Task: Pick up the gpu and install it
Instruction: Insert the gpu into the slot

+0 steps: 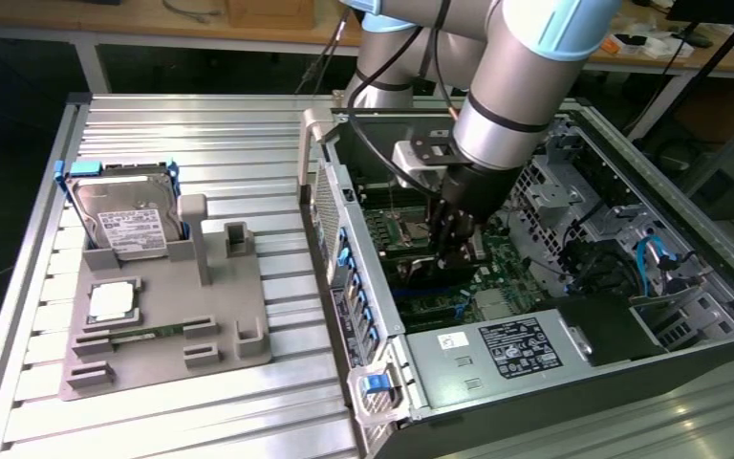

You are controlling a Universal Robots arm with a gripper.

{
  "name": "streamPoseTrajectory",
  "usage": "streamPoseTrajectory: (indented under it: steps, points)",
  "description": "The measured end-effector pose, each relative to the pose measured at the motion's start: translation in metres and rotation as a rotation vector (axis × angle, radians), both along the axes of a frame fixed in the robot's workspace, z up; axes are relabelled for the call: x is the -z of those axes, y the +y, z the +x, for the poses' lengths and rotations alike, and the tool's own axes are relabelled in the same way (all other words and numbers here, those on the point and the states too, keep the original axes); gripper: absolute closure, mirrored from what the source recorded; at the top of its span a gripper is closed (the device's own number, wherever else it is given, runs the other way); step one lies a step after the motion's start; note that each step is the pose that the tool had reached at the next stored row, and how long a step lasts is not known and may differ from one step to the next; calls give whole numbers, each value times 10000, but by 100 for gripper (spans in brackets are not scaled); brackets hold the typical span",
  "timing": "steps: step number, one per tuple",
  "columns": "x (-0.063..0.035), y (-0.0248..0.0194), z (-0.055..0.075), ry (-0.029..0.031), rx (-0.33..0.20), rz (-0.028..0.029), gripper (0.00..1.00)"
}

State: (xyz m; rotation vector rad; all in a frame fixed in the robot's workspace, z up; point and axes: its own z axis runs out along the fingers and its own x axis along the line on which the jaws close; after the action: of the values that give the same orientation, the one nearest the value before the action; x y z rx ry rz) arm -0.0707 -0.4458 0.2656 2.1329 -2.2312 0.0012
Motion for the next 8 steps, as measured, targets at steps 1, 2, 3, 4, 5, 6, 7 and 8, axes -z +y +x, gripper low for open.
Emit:
streamPoseTrajectory:
  steps: [1,2,3,4,5,6,7,8]
  points:
    - [2,0,0,1,-1,-5,73]
    - [5,0,-1,2,-1,-6,73]
    - [8,0,-1,2,-1,-7,73]
    - [10,0,-2,3,-1,-7,73]
    - [14,0,-3,2,0,-6,73]
    - [17,0,-3,2,0,-6,73]
    - [21,0,-4,1,0,-5,73]
    - [24,0,-5,2,0,-6,73]
